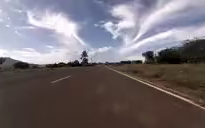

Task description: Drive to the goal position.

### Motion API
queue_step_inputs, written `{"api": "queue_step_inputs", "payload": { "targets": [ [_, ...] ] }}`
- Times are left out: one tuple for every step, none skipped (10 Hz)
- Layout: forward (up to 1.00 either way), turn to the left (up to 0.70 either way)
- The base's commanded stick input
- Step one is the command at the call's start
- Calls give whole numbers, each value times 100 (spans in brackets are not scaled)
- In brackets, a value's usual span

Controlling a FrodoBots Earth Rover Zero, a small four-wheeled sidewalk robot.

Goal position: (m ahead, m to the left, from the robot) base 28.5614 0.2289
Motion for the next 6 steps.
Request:
{"api": "queue_step_inputs", "payload": {
  "targets": [
    [100,0],
    [100,0],
    [100,0],
    [100,0],
    [100,0],
    [100,0]
  ]
}}
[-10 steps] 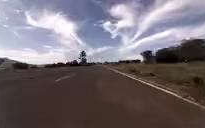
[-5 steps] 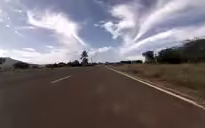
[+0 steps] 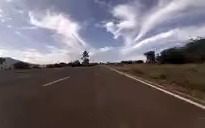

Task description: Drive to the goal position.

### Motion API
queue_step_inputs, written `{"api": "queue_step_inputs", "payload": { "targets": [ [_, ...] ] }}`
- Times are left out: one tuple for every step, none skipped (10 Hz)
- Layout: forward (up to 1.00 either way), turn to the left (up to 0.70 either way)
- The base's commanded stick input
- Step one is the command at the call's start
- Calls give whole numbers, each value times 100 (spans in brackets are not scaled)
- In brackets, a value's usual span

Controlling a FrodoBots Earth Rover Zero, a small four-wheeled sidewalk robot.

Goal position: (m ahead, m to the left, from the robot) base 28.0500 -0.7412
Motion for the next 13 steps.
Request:
{"api": "queue_step_inputs", "payload": {
  "targets": [
    [100,0],
    [100,0],
    [100,0],
    [100,0],
    [100,0],
    [100,0],
    [100,0],
    [100,0],
    [100,0],
    [100,-38],
    [100,-39],
    [100,-39],
    [100,-19]
  ]
}}
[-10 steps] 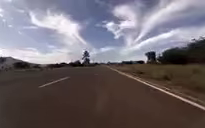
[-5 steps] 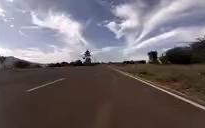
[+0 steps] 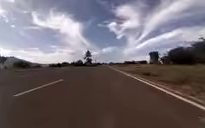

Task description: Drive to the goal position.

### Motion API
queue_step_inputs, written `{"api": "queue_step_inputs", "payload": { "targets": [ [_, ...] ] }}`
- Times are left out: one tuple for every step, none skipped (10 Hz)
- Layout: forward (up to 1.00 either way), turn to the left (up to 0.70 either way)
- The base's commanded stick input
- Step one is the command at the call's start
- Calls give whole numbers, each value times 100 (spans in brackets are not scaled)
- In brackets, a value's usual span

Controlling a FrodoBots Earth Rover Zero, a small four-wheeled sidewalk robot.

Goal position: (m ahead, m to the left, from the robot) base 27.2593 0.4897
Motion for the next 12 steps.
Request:
{"api": "queue_step_inputs", "payload": {
  "targets": [
    [100,0],
    [100,0],
    [100,0],
    [100,0],
    [100,0],
    [100,0],
    [100,0],
    [100,0],
    [100,0],
    [100,0],
    [100,0],
    [100,0]
  ]
}}
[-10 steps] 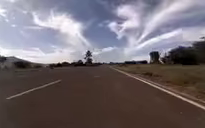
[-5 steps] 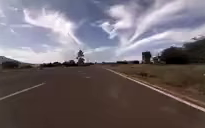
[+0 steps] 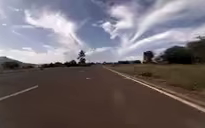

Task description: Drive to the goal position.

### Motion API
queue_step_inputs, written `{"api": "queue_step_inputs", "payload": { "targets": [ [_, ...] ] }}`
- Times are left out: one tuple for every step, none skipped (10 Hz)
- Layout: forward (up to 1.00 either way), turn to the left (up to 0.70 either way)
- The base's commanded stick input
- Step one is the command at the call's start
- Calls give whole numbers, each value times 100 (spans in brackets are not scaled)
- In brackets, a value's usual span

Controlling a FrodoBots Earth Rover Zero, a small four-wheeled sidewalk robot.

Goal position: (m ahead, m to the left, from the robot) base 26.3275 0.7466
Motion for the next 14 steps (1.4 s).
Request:
{"api": "queue_step_inputs", "payload": {
  "targets": [
    [100,0],
    [100,0],
    [100,0],
    [100,0],
    [100,0],
    [100,0],
    [100,0],
    [100,0],
    [100,0],
    [100,0],
    [100,0],
    [100,0],
    [100,0],
    [100,0]
  ]
}}
